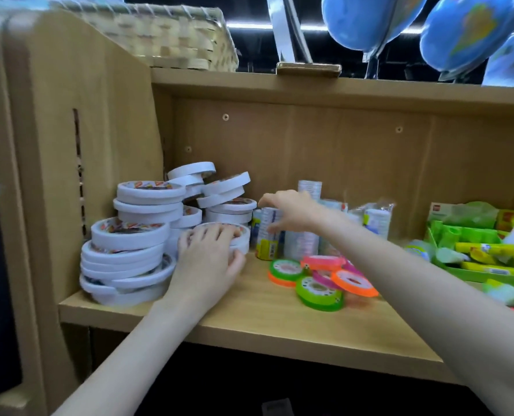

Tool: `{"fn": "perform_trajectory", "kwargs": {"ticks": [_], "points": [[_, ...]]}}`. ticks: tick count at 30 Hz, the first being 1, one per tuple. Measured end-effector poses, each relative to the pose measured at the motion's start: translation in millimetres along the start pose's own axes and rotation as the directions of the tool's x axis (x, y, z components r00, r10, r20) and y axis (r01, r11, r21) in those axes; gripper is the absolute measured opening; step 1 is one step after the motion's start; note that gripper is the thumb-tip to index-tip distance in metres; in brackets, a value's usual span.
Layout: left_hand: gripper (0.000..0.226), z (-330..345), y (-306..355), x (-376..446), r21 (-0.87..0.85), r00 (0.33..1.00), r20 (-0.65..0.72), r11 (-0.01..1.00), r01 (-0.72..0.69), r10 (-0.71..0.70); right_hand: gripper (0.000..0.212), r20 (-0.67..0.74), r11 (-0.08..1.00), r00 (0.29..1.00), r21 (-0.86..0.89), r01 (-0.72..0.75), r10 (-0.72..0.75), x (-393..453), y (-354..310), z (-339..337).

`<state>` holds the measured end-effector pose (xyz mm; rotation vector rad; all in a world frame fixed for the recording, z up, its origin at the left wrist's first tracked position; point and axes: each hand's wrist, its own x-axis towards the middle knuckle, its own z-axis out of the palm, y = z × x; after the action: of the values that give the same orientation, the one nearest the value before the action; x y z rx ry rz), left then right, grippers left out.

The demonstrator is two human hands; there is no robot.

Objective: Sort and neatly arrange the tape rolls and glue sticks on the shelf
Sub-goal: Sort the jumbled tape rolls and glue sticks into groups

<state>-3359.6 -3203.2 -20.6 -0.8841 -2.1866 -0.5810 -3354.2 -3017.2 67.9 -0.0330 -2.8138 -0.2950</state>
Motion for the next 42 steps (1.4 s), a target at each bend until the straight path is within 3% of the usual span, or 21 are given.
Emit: {"fn": "perform_trajectory", "kwargs": {"ticks": [5, 8, 18, 23, 26, 29, 33, 35, 36, 38, 42], "points": [[0.041, 5, -1, 1, 0.074, 1.0, 0.015, 0.997, -0.018, 0.017, 0.05, -0.033, 0.984, 0.999, 0.178, 0.009, -0.003, -8, 15, -8], [0.034, 6, -1, 1, 0.094, 0.999, -0.025, 0.995, -0.021, 0.023, 0.048, -0.049, 0.981, 0.999, 0.195, 0.022, -0.013, -11, 15, -12], [0.045, 5, 0, -1, 0.029, 0.999, 0.043, 1.0, -0.009, 0.007, 0.046, -0.104, 0.984, 0.994, 0.177, 0.029, -0.011, -12, 7, -8], [0.028, -1, 10, -4, -0.063, 0.982, -0.158, 0.991, -0.117, 0.105, 0.033, -0.234, 0.965, 0.971, 0.263, 0.023, 0.041, -75, 38, -30], [0.042, 0, 36, -6, -0.204, 0.978, -0.123, 0.96, -0.191, 0.168, 0.028, -0.143, 0.948, 0.985, 0.315, -0.051, 0.1, -130, 65, -45], [0.054, 7, 75, -6, -0.309, 0.974, -0.016, 0.925, -0.221, 0.227, 0.03, 0.062, 0.958, 0.98, 0.208, -0.199, 0.19, -187, 98, -51], [0.063, 16, 124, 1, -0.297, 0.926, 0.08, 0.896, -0.331, 0.369, 0.049, 0.32, 0.877, 0.835, 0.025, -0.479, 0.447, -251, 135, -32], [0.065, 20, 145, 4, -0.305, 0.903, 0.092, 0.875, -0.376, 0.42, 0.062, 0.353, 0.854, 0.811, 0.055, -0.517, 0.468, -277, 145, -13], [0.065, 24, 155, 6, -0.305, 0.892, 0.094, 0.866, -0.397, 0.442, 0.062, 0.297, 0.861, 0.846, 0.122, -0.494, 0.443, -287, 148, -2], [0.064, 31, 170, 10, -0.286, 0.867, 0.112, 0.851, -0.439, 0.485, 0.039, 0.101, 0.883, 0.922, 0.265, -0.387, 0.374, -300, 147, 13], [0.041, 42, 200, 24, -0.276, 0.835, 0.152, 0.834, -0.477, 0.528, 0.021, -0.103, 0.92, 0.966, 0.343, -0.188, 0.236, -302, 155, 29]]}}
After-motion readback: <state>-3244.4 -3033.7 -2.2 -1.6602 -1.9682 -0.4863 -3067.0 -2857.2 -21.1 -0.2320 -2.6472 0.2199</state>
